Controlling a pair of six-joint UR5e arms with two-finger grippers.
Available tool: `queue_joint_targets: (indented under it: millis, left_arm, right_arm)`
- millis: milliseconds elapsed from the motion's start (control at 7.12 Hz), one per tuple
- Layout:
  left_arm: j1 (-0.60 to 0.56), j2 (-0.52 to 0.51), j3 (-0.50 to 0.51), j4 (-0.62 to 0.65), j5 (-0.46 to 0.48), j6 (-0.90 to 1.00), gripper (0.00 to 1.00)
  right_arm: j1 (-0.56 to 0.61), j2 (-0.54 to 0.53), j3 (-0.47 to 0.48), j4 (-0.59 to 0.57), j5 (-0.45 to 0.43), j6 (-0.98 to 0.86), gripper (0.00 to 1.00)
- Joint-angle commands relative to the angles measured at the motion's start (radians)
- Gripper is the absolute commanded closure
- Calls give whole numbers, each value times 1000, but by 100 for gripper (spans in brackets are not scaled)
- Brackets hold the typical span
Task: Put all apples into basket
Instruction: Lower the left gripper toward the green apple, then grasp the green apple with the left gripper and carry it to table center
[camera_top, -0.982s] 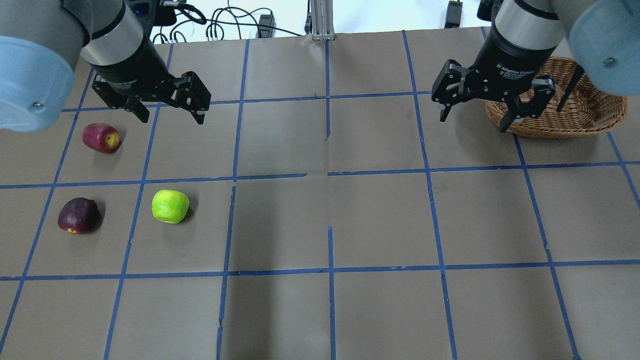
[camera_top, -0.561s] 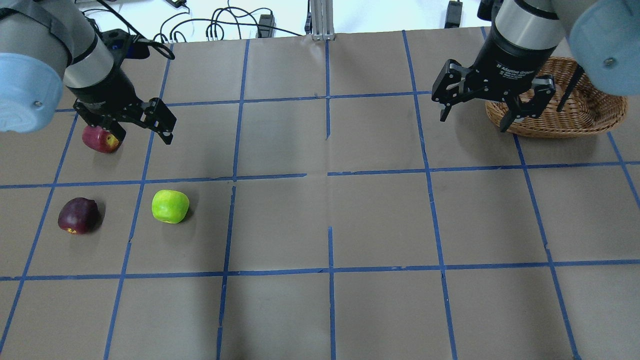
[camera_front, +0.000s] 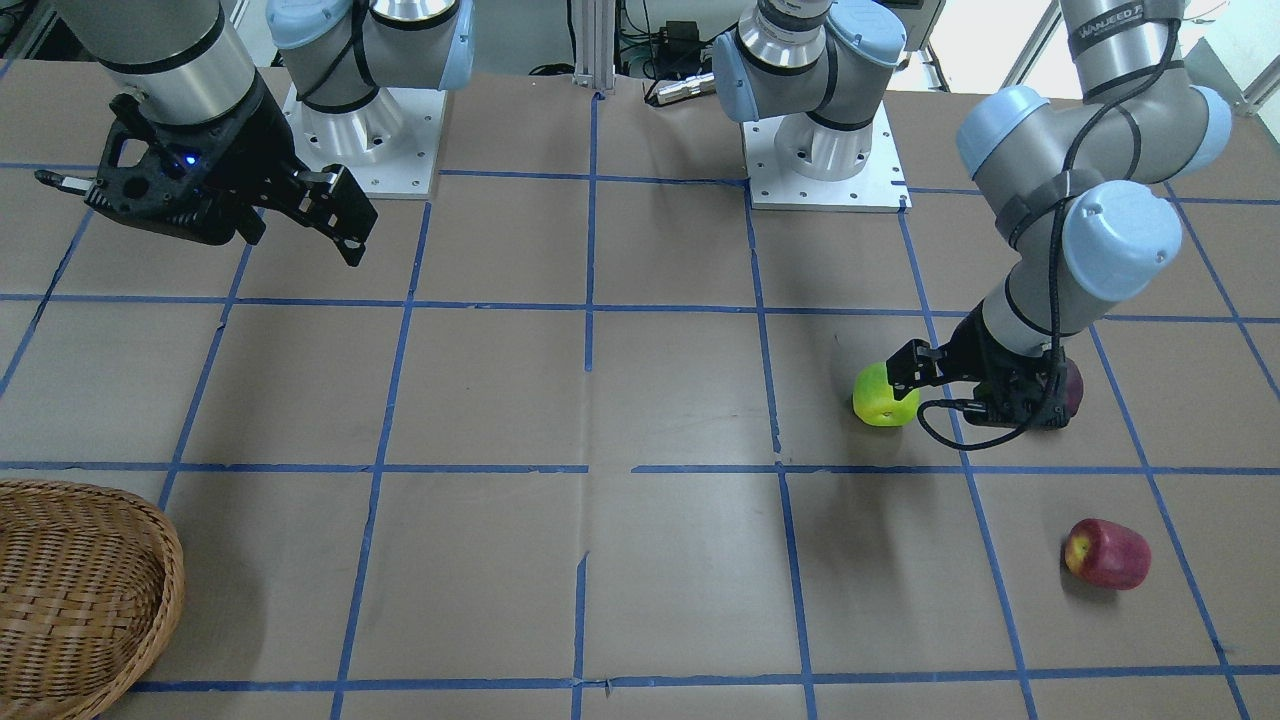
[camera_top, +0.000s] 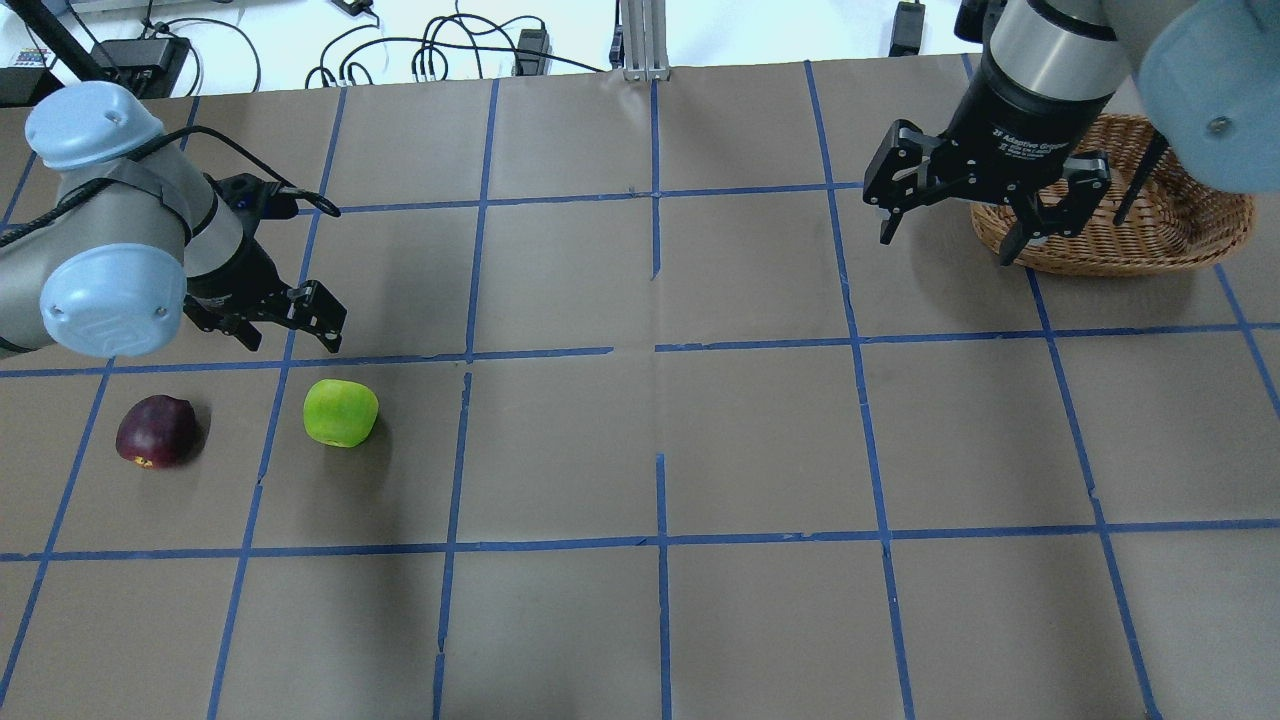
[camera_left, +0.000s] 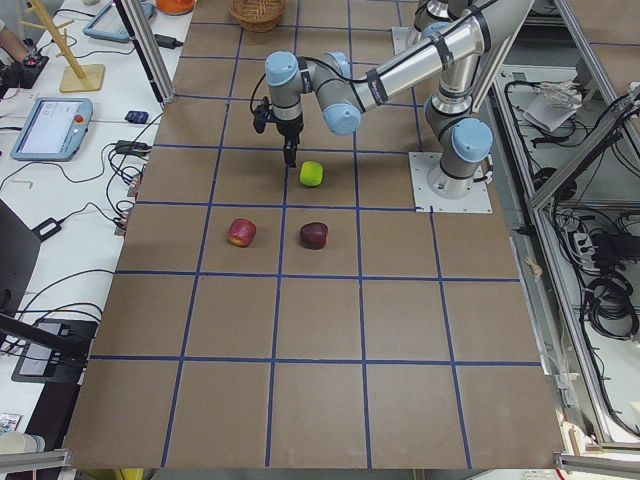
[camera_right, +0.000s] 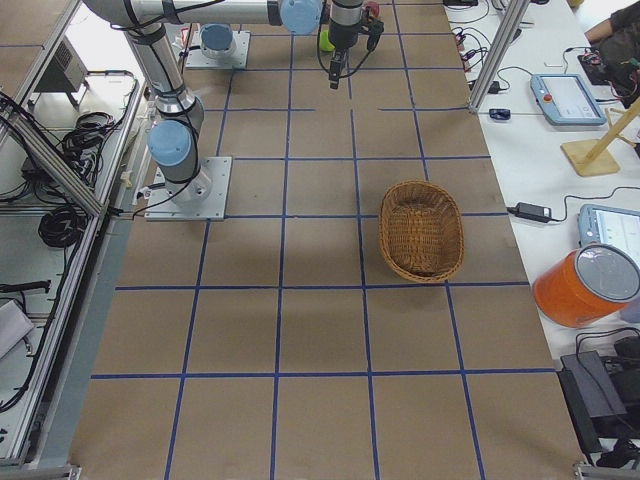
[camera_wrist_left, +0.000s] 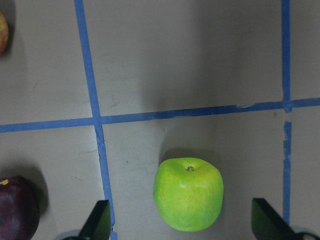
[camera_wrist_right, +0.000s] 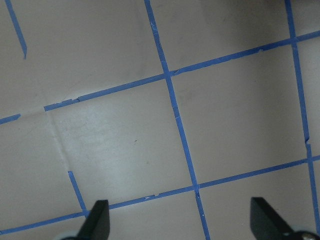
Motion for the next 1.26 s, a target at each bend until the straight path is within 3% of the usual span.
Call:
queue_joint_targets:
  millis: [0,561,702,842,982,1123]
  left_arm:
    - [-1,-59,-72,41,-2,5,0]
    - [-3,-85,-120,51,0,78,0]
    - [-3,-85,-113,77,0,83,25]
    - [-3,-85,-110,105,-2,78,71]
    - [-3,-84,-90,105,-61,57,92]
    - [-9,-88,-6,67,-125,-48,92]
  right_arm:
    - [1,-1,1,0,0,0,0]
    - [-1,1,5,0,-11,0,0]
    - [-2,1,5,0,-11,0,0]
    - [-4,3,5,0,-11,-3,0]
    - [-4,3,5,0,-11,-3,0]
    - [-4,3,5,0,-11,-3,0]
